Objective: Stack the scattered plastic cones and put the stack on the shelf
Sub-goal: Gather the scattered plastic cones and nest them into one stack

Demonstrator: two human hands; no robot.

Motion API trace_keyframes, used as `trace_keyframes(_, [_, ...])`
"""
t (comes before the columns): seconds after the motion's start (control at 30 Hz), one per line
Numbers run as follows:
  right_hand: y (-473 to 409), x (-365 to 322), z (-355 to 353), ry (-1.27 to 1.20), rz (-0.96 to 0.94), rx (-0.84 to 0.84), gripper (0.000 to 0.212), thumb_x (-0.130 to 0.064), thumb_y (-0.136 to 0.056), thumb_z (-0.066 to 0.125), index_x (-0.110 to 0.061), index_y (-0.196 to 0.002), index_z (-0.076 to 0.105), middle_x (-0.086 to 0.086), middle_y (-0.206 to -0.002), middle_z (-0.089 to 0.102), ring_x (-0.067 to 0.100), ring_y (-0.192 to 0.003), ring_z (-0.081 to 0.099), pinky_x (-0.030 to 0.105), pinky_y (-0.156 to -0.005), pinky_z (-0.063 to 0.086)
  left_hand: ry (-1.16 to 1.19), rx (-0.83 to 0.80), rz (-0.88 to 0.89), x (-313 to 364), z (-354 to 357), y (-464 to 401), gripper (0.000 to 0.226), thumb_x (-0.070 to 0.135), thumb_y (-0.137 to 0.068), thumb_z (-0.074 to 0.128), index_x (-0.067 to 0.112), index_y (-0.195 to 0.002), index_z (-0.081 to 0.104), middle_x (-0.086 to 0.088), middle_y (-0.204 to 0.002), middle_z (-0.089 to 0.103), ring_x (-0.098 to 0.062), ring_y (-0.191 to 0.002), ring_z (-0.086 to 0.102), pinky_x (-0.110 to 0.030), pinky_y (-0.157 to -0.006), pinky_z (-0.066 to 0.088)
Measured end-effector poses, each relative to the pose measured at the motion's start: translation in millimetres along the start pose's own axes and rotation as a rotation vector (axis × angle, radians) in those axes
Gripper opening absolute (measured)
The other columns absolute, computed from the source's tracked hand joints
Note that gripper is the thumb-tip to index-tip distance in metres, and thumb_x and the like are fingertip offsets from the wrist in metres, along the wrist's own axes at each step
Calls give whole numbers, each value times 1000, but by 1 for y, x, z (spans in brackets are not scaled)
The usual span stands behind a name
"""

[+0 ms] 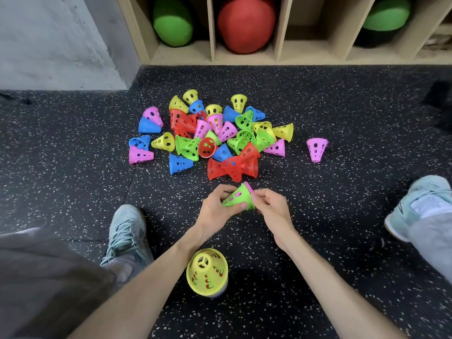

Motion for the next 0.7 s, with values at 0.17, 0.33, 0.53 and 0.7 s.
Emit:
trace_keyframes(0.17, [2, -11, 5, 61, -58, -55, 13, -20, -101, 61, -21, -105, 74, -3, -94, 78, 8, -94, 71, 23, -87, 53, -7, 14, 29, 3, -2, -6, 48, 42, -79, 86, 31, -119, 63, 9, -105, 71, -6, -97, 66, -21, -78, 51])
trace_keyframes(0.33, [1, -17, 17, 57, -106, -94, 15, -12, -98, 63, -20, -104, 73, -6, -92, 79, 6, -95, 72, 29, -91, 54, -23, -22, 26, 5, -7, -13, 48, 33, -81, 86, 28, -123, 64, 14, -106, 68, 4, -98, 64, -8, -78, 47])
trace_keyframes(0.53, [-18, -6, 18, 72, -104, 68, 14, -18, -97, 63, -24, -98, 76, -12, -91, 78, 7, -90, 72, 43, -92, 55, -46, 9, 25, 7, -29, -39, 46, 37, -89, 78, 22, -130, 62, 10, -123, 65, -3, -113, 60, -12, -91, 47])
trace_keyframes(0.7, [-28, 11, 1, 80, -82, 242, 14, -24, -93, 65, -30, -88, 75, -14, -86, 76, 10, -84, 70, 48, -86, 54, -297, 105, 52, 1, -49, -73, 35, 30, -94, 73, 28, -127, 65, 2, -125, 57, -14, -115, 55, -20, -95, 43])
Point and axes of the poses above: each hand's wrist, its own y-axis away from the middle knuckle, its own z-axis out of the palm, x = y × z, the point moved 9 cm from there along -y, towards the middle knuckle
